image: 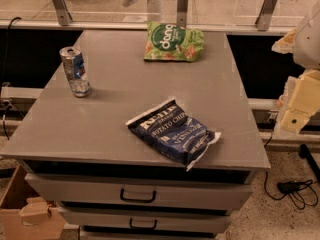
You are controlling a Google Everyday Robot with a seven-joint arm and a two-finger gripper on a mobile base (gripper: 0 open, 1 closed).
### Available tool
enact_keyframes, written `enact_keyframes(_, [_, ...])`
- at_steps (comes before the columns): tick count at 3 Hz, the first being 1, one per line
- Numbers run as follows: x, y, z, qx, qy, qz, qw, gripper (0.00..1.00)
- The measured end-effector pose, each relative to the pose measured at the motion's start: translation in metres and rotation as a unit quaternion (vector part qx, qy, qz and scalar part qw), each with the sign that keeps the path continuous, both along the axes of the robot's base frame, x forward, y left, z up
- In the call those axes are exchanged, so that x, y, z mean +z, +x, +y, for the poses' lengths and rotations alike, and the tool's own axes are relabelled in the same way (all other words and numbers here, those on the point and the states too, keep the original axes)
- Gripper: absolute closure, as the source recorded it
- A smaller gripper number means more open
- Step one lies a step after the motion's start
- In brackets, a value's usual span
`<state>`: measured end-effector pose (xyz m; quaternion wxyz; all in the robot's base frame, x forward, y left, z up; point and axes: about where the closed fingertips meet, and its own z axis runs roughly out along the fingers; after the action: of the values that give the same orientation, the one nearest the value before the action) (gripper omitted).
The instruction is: Move redbull can near green rice chip bag
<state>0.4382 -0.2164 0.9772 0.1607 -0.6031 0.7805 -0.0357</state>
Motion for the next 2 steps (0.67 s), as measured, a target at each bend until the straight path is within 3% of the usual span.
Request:
enact_keyframes(1, [0.0, 0.0, 0.0, 0.0, 0.0, 0.0, 1.0, 0.0])
enact_keyframes(2, [-0.008, 0.016, 0.032, 0.021, 0.034, -0.002, 0.9992, 0.0])
